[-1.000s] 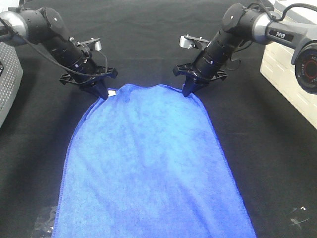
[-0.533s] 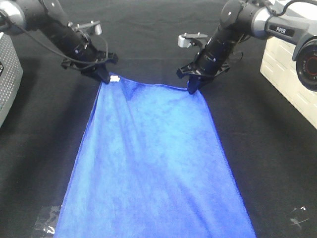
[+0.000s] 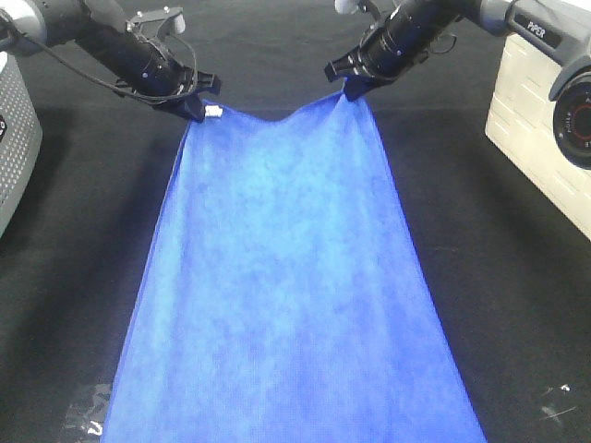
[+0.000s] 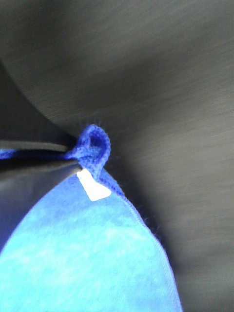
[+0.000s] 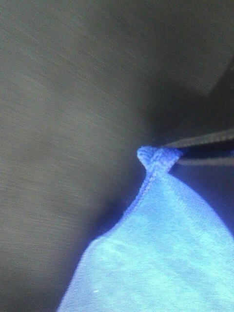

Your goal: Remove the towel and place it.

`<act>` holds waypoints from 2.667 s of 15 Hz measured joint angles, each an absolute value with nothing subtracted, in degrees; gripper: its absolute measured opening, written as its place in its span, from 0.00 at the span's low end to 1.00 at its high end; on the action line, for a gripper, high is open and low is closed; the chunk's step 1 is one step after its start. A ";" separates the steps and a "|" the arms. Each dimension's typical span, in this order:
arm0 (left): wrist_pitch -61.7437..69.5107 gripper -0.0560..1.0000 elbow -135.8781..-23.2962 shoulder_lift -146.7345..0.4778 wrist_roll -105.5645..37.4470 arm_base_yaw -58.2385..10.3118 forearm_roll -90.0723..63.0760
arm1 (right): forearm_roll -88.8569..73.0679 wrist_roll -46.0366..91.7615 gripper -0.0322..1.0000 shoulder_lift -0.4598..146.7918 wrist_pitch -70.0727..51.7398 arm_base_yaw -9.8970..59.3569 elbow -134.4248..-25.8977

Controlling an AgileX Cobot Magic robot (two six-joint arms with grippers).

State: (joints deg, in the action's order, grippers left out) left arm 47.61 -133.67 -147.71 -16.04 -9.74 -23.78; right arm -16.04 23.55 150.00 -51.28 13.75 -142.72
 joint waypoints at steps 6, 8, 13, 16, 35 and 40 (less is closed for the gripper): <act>33.86 0.05 -133.67 -147.71 -22.63 -9.80 -23.78 | -13.69 24.98 0.03 150.00 -41.08 13.75 -142.78; 29.74 0.05 -133.67 -147.71 -24.64 -9.80 -23.78 | -13.58 24.98 0.03 150.00 -37.76 13.75 -142.78; 26.07 0.05 -133.67 -147.71 -28.99 -10.37 -23.78 | -13.69 24.98 0.03 150.00 -33.98 13.12 -142.72; 25.10 0.05 -133.67 -147.88 -29.22 -10.60 -23.78 | -13.69 24.98 0.03 150.00 -33.86 12.89 -142.61; 16.10 0.26 -133.67 -155.96 -29.39 -10.89 -22.80 | -18.68 24.98 0.30 158.19 -28.25 12.26 -142.61; 14.84 0.71 -133.67 -156.19 -29.39 -10.89 -22.80 | -18.16 24.98 0.80 158.19 -30.77 12.26 -142.61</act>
State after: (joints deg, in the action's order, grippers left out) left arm 14.84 -133.67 -156.19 -29.39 -10.89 -22.80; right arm -18.16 24.98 158.19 -30.77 12.26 -142.61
